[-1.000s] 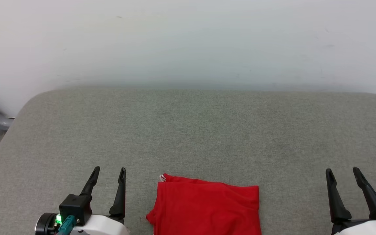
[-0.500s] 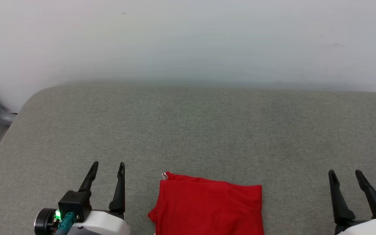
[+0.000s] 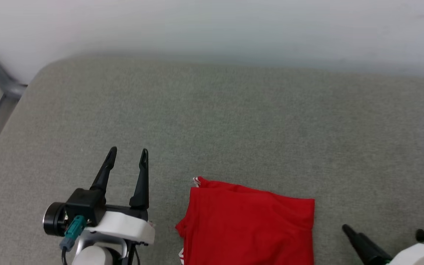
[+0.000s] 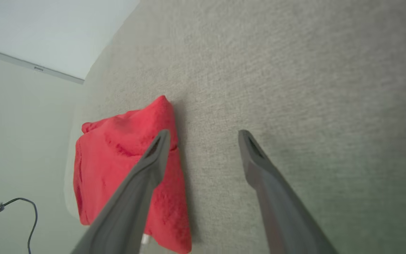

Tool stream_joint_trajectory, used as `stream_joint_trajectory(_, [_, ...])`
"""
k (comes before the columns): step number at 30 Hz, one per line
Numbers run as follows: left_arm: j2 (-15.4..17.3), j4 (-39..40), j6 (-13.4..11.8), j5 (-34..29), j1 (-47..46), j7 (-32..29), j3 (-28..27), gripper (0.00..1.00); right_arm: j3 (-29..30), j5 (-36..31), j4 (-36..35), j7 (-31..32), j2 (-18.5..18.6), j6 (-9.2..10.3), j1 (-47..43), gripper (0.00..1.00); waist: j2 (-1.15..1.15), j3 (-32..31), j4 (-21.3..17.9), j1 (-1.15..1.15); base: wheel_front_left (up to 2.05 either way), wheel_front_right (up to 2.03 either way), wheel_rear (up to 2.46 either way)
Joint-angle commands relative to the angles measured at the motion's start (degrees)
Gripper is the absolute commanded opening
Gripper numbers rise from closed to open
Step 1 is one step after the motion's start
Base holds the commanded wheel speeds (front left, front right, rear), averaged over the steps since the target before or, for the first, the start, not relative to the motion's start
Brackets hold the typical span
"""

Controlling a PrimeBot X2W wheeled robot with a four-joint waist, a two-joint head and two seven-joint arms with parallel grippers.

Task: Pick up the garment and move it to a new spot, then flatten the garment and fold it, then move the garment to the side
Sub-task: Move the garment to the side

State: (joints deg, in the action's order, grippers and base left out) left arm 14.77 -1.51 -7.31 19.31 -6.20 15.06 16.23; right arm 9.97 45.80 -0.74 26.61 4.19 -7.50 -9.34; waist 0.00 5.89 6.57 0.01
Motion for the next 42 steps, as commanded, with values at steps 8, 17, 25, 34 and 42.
stream_joint_trajectory(8, [-2.9,-0.3,2.6,-1.8,-3.9,0.1,-0.7,1.0,-7.3,9.3,5.4,8.1,1.8,0.07,4.0,1.0,0.0,6.9,3.8,-0.01,0.0,0.0,0.0])
stream_joint_trajectory(17, [-4.8,-1.4,4.4,-3.4,-4.4,0.1,-2.6,1.0,-14.0,11.4,11.3,12.5,2.6,0.16,5.4,0.04,0.0,8.3,4.6,-0.01,0.0,0.0,0.0])
stream_joint_trajectory(25, [-5.5,-2.4,5.4,-4.7,-2.6,0.1,-4.2,1.0,-15.3,9.2,3.9,10.3,5.9,0.03,8.0,0.0,0.0,5.2,2.3,-0.01,0.0,0.0,0.0])
stream_joint_trajectory(34, [-5.4,-0.7,6.1,-5.8,-1.1,0.1,-5.7,1.0,-13.0,0.7,-2.8,10.6,11.9,0.04,10.0,0.0,0.0,3.5,-7.9,-0.01,0.0,0.0,0.0])
stream_joint_trajectory(42, [-4.5,2.2,7.1,-7.6,-3.4,0.1,-5.7,1.0,-9.4,-6.5,-3.2,12.4,15.0,0.04,14.9,0.0,0.0,9.1,-20.0,-0.01,0.0,0.0,0.0])
